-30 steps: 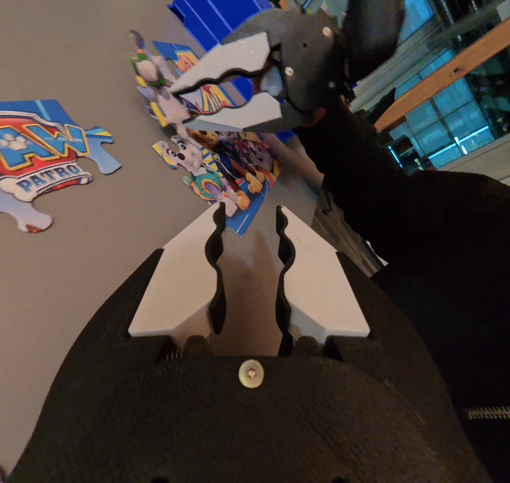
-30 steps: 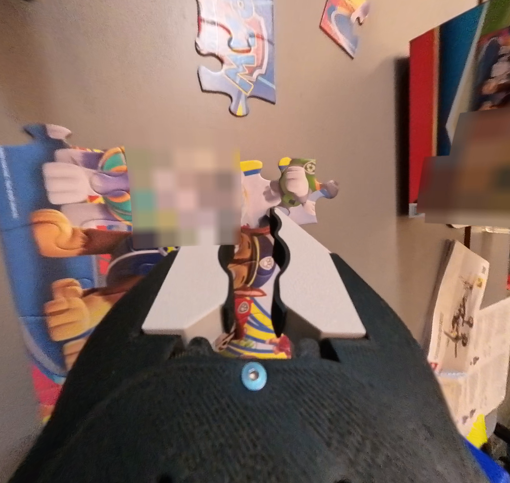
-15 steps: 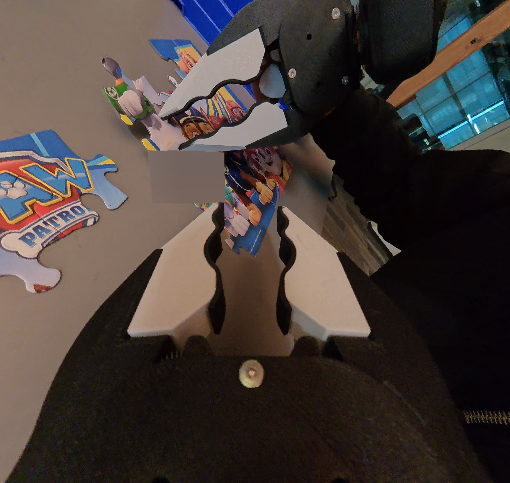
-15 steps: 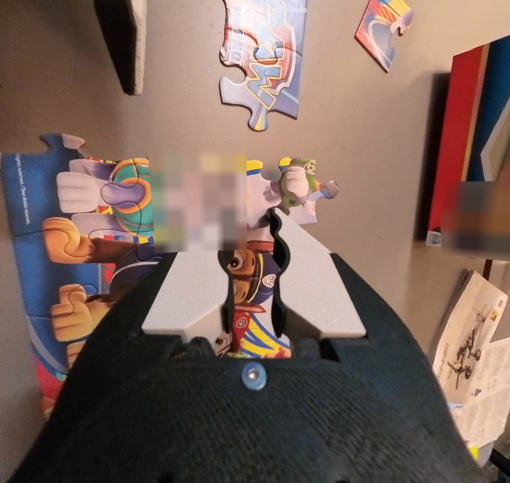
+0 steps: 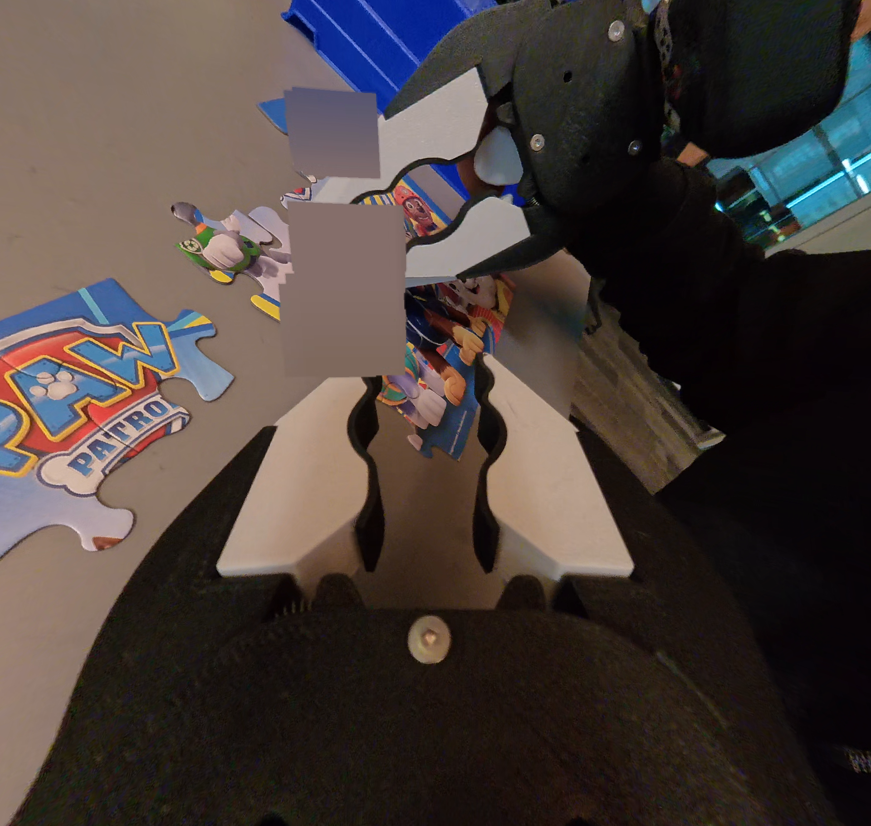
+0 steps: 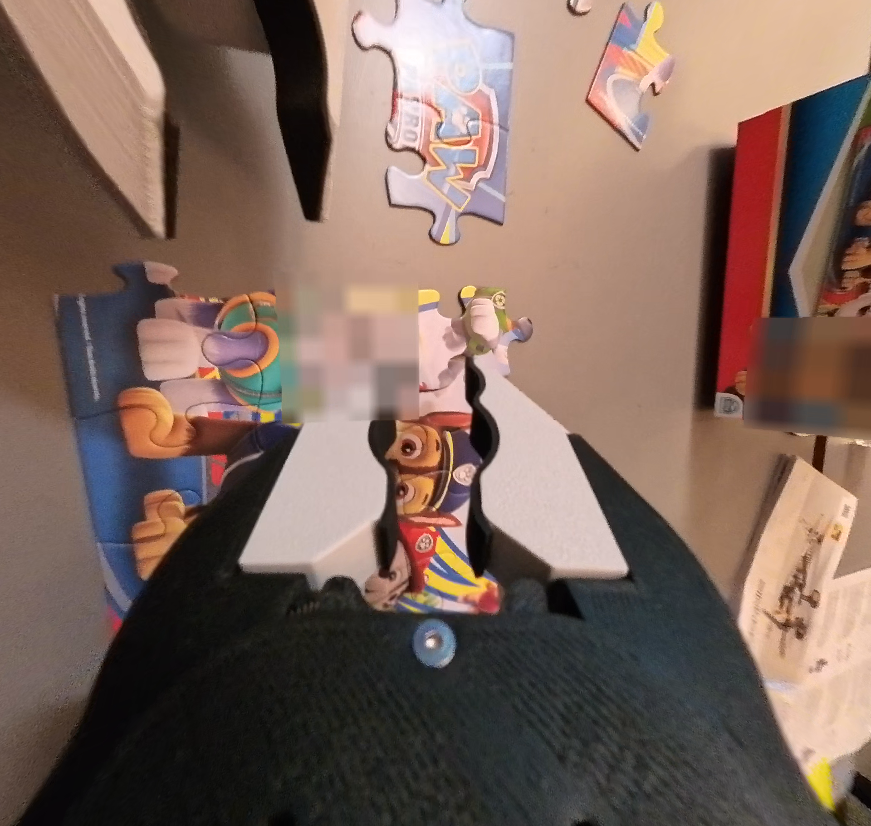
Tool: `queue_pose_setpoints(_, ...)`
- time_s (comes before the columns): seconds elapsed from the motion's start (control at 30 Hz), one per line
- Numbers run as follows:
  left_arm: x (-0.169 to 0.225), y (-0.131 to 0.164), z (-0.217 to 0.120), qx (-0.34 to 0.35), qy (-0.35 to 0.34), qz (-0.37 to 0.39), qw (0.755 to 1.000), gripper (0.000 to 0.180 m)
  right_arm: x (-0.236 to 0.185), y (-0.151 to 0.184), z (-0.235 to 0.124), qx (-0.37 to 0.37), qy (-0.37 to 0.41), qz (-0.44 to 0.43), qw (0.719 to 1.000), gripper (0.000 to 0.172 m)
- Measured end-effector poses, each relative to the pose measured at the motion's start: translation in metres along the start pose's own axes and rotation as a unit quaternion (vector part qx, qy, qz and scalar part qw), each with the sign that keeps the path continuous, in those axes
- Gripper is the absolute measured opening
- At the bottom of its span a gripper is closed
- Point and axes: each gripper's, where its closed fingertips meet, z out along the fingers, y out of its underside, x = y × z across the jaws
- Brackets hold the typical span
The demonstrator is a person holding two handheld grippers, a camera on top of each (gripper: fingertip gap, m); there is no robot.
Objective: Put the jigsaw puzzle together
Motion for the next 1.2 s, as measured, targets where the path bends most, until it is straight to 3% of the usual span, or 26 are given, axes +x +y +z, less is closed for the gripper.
queue_pose_setpoints(0.03,-0.002,0.000,0.001,-0.002,-0.005,0.004,1.000,0.036,0.000,-0.002,0.000,0.010,-0.001,0.012,1.000,0.025)
queue_pose_setpoints(0.2,-0.029,0.001,0.004,-0.049,-0.062,0.041,0.996,0.045,0.034,0.009,0.002,0.040,0.023,0.140,0.989,0.029)
queue_pose_setpoints(0.33,-0.041,-0.018,0.002,-0.039,-0.077,0.058,0.995,0.048,0.053,0.012,-0.007,0.097,0.041,0.260,0.960,0.026)
queue_pose_setpoints(0.57,-0.051,-0.031,0.013,-0.076,-0.083,0.115,0.987,0.051,0.005,0.011,-0.053,0.149,0.127,0.321,0.926,0.021)
queue_pose_setpoints(0.67,-0.050,-0.036,0.028,-0.077,-0.045,0.149,0.985,0.087,-0.006,0.008,-0.068,0.217,0.192,0.368,0.884,0.020)
queue_pose_setpoints(0.77,-0.056,-0.034,0.040,-0.097,-0.040,0.159,0.982,0.101,-0.004,0.016,-0.102,0.325,0.285,0.414,0.801,0.017)
queue_pose_setpoints(0.83,-0.067,-0.031,0.045,-0.121,-0.058,0.185,0.974,0.103,-0.010,0.014,-0.126,0.382,0.319,0.402,0.769,0.015)
queue_pose_setpoints(0.97,-0.082,-0.024,0.050,-0.177,-0.069,0.246,0.950,0.105,-0.014,0.023,-0.132,0.370,0.343,0.394,0.768,0.012)
queue_pose_setpoints(1.1,-0.077,-0.019,0.055,-0.203,-0.037,0.252,0.946,0.103,-0.020,0.018,-0.127,0.351,0.342,0.381,0.784,0.016)
queue_pose_setpoints(1.2,-0.070,-0.015,0.057,-0.204,-0.014,0.241,0.949,0.087,-0.022,0.015,-0.122,0.327,0.359,0.360,0.796,0.016)
